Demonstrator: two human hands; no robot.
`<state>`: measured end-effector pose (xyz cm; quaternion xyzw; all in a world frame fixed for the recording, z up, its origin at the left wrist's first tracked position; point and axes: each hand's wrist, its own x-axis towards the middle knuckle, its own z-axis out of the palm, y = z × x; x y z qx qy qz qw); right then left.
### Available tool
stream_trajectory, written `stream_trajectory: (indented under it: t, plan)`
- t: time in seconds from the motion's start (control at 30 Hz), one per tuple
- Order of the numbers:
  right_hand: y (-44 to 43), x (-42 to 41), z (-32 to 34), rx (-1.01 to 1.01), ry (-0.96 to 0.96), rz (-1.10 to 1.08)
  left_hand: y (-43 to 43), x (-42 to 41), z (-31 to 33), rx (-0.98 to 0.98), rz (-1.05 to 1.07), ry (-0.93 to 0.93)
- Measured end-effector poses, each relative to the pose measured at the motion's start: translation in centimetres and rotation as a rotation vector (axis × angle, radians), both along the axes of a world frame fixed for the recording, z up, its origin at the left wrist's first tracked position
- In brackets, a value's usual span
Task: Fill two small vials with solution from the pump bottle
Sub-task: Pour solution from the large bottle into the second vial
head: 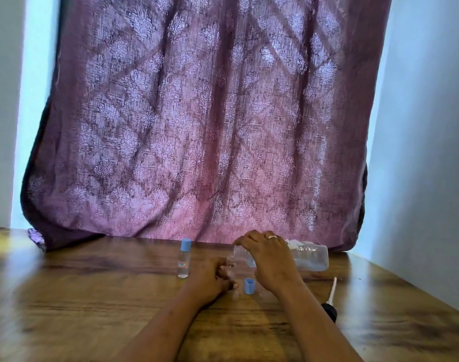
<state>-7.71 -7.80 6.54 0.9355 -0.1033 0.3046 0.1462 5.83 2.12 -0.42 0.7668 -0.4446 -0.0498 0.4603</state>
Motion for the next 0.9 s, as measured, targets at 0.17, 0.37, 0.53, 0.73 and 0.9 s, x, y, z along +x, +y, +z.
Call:
stream_trajectory:
  t: [0.17,0.37,0.53,0.73,0.9]
  plan:
    - [0.05,0.02,0.07,0.004,-0.011,0.006,0.26,-0.29,0.33,0.016,-0.013,0.034]
    - [0.08,-0.06,0.11,0.000,-0.011,0.005,0.44,-0.55,0.58,0.019,-0.015,0.036]
    - [0.08,-0.08,0.05,0.007,-0.017,0.011,0.39,-0.56,0.57,0.008,-0.008,0.040]
    - [-0.17,-0.13,-0.24,0.095,-0.041,0.022,0.38,-0.72,0.50,-0.008,0.003,0.045]
    - [-0.50,-0.20,-0.10,0.193,-0.103,0.017,0.29,-0.80,0.52,0.007,-0.013,0.019]
